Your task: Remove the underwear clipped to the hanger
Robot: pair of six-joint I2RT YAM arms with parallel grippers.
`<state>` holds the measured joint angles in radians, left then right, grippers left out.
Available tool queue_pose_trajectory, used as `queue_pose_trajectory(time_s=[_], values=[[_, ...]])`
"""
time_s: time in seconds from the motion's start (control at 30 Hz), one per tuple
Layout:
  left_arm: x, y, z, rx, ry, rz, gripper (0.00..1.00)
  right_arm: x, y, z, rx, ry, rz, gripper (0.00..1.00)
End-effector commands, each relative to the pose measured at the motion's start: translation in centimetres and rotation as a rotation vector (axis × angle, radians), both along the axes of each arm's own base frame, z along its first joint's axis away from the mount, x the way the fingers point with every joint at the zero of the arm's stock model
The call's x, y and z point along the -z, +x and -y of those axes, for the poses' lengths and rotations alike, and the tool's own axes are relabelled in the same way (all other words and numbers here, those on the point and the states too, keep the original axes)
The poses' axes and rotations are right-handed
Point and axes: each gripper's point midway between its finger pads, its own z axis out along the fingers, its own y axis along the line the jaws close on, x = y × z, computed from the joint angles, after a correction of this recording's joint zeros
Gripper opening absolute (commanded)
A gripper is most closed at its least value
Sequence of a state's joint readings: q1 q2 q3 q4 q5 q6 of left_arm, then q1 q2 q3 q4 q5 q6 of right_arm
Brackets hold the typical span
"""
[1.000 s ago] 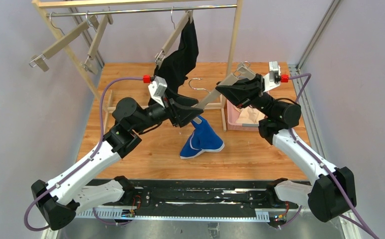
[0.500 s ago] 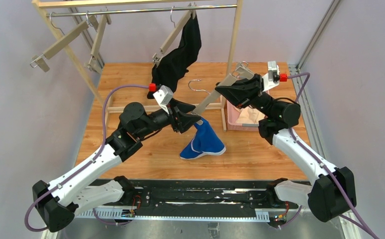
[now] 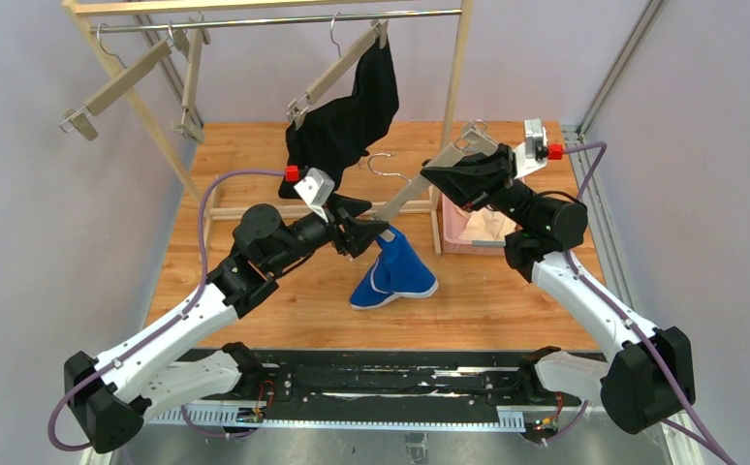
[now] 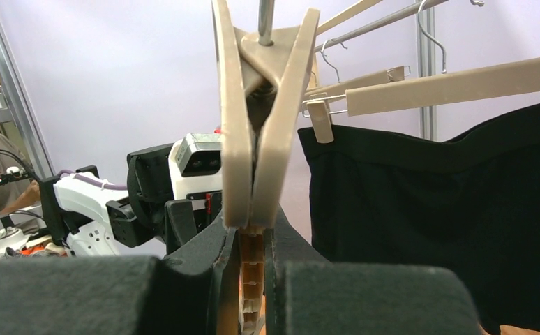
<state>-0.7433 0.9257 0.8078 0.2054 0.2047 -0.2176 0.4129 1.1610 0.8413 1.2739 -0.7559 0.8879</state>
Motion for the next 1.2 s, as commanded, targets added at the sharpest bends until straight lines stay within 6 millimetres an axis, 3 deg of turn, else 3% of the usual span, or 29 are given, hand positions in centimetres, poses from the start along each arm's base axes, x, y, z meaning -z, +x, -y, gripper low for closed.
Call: queue_pose_trajectory(time_s=[0.0, 0.13, 0.33, 0.37, 0.53, 0.57, 0.67, 0.77, 0.93, 1.03, 1.1, 1.17], values=[[-1.1, 0.2, 0.4, 0.003, -0.035, 0.037, 0.64, -2.2, -1.7, 0.8, -0.007, 0.059, 0.071, 0.01], [-0.6, -0.6, 1.7, 0.092, -0.032, 0.024, 0.58, -2.3, -1.7, 0.8, -0.009, 0.064, 0.07, 0.01], [0.0, -1.5, 2.9, 0.184, -0.025, 0.002, 0.05, -2.4, -1.6, 0.8, -0.006, 0.067, 0.066, 0.01], [0.0, -1.6, 3.0, 0.192, -0.025, 0.003, 0.01, -2.4, -1.6, 0.8, -0.006, 0.067, 0.064, 0.01], [-0.7, -2.0, 3.3, 0.221, -0.031, 0.022, 0.0, -2.2, -1.4, 0.8, -0.007, 0.068, 0.055, 0.01], [-1.0, -1.9, 3.2, 0.213, -0.037, 0.025, 0.04, -2.1, -1.4, 0.8, -0.007, 0.069, 0.056, 0.01], [-1.8, -1.6, 2.9, 0.187, -0.071, 0.045, 0.48, -2.1, -1.5, 0.8, -0.011, 0.07, 0.055, 0.01], [-2.9, -1.7, 2.8, 0.184, -0.113, 0.074, 0.57, -2.2, -1.5, 0.8, -0.015, 0.076, 0.058, 0.01], [-3.7, -1.8, 3.6, 0.224, -0.141, 0.086, 0.57, -2.4, -1.7, 0.9, -0.019, 0.08, 0.061, 0.01], [-3.5, -1.8, 4.2, 0.25, -0.141, 0.075, 0.52, -2.4, -1.8, 0.9, -0.02, 0.082, 0.061, 0.01], [-3.3, -1.9, 4.6, 0.272, -0.144, 0.069, 0.4, -2.5, -1.8, 1.0, -0.018, 0.084, 0.062, 0.0], [-3.0, -2.0, 5.0, 0.296, -0.145, 0.061, 0.22, -2.5, -1.8, 1.0, -0.018, 0.084, 0.062, 0.01]])
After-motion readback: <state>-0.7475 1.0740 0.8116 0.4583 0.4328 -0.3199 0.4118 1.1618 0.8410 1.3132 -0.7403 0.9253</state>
